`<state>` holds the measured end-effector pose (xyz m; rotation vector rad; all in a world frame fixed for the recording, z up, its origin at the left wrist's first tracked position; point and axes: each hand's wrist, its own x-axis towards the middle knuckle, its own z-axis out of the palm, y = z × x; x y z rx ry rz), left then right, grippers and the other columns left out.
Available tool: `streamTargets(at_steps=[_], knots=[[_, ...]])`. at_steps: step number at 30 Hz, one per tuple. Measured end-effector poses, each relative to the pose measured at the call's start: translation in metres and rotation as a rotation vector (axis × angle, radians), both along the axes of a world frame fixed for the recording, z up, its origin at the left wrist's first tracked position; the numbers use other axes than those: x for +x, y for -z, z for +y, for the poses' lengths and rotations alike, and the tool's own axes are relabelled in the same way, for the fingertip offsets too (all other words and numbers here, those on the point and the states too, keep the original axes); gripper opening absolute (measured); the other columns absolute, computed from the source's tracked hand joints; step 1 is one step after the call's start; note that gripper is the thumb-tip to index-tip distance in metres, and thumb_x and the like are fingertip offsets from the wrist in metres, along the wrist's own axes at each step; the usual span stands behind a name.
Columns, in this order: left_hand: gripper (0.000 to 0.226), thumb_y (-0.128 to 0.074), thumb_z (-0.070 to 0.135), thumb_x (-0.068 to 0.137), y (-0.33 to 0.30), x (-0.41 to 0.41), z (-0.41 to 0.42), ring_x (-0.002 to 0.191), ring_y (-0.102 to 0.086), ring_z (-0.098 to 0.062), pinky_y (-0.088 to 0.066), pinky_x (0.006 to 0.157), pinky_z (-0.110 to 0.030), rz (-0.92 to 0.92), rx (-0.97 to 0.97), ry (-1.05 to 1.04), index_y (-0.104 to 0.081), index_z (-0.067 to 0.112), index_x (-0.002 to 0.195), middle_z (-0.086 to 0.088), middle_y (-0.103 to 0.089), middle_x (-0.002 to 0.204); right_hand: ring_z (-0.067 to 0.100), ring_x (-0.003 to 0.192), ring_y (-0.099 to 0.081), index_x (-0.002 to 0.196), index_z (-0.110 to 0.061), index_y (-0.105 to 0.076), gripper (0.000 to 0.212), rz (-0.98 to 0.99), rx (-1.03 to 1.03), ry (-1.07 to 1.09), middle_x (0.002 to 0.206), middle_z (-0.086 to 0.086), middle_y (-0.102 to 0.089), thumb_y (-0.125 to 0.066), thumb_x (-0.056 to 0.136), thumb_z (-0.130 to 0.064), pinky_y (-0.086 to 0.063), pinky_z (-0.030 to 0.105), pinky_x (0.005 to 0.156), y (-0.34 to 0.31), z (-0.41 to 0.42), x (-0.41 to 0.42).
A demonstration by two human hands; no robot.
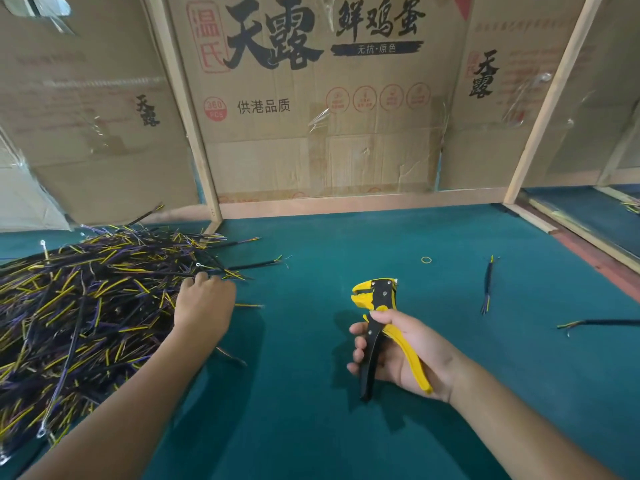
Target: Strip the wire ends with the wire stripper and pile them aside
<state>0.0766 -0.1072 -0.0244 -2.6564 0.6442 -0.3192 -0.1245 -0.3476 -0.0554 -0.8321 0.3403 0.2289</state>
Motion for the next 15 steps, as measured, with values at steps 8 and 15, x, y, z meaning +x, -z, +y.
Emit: streamTargets(at_steps=[8,15], knots=[[0.008,-0.071,0.029,0.089,-0.018,-0.064,-0.017,0.078,-0.066,-0.008,-0.052,0.076,-0.018,0.111,-1.393,0.676,-0.073,0.024,0.094,0.011,-0.073,0.088,0.031,0.078,-0.058,0.106,0.002,-0.063,0.040,-0.030,-0.015,-0.172,0.085,0.016,-0.055,-0.063,0.094,-0.035,-0.051,0.052,0.093,-0.007,-0.004,0.006],[0.009,-0.068,0.019,0.081,0.019,-0.078,-0.044,0.082,-0.071,-0.021,-0.057,0.070,-0.021,0.921,-2.301,0.249,-0.064,0.011,0.084,-0.009,-0.069,0.086,0.031,0.077,-0.061,0.110,0.003,-0.066,0.044,-0.028,-0.002,-0.172,0.086,0.016,-0.056,-0.077,0.084,-0.030,-0.053,0.053,0.090,-0.005,-0.005,0.007]])
